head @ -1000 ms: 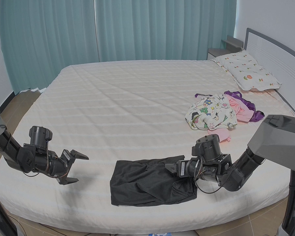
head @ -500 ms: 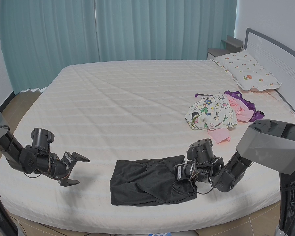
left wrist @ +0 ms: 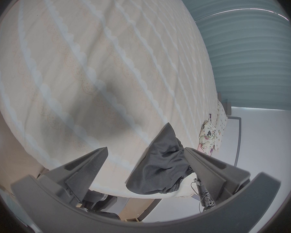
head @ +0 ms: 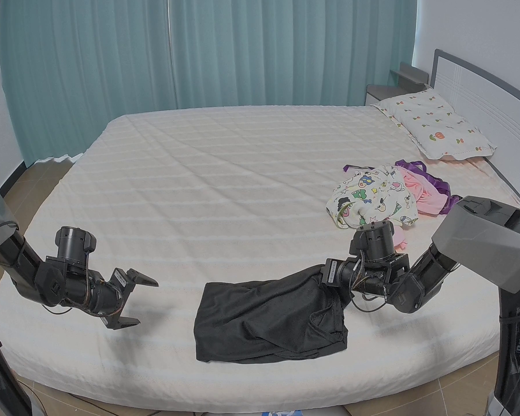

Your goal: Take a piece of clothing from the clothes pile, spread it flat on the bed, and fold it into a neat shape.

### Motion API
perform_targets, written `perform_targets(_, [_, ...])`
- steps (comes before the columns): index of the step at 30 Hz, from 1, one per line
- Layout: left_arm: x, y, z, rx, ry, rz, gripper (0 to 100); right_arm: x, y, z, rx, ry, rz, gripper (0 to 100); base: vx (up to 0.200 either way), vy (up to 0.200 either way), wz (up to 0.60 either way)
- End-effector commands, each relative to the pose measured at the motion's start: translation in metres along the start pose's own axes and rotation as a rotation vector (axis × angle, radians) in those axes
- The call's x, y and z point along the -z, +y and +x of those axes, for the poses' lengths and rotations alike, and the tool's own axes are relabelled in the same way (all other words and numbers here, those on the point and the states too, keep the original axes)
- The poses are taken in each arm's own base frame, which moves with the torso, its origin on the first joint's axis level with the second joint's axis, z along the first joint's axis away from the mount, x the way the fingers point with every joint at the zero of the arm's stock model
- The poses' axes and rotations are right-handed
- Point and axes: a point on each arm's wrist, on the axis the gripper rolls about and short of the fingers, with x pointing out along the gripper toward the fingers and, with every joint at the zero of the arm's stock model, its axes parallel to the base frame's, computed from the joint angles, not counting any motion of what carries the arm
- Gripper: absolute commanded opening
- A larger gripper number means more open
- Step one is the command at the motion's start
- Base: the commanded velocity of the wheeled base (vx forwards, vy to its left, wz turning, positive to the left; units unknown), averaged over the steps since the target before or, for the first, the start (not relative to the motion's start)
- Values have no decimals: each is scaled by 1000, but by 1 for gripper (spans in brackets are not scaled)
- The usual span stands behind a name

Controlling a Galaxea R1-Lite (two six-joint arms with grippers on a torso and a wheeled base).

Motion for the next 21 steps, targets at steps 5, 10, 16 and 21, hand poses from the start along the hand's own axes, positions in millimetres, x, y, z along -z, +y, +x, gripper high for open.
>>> perform_targets(5, [0,1,2,-5,4,-4,100,3,-18,19,2,23,110,0,0,0,0])
perform_targets(10, [0,1,2,-5,4,-4,100,1,-19,20,-41,45,186,0,0,0,0])
perform_targets(16, [0,2,2,-6,5,-4,100,-9,-19,12,-72,43,284,100,0,0,0])
perform_targets(21, [0,2,2,-6,5,-4,100,-27,-24,-12,-65,-9,294,100,0,0,0])
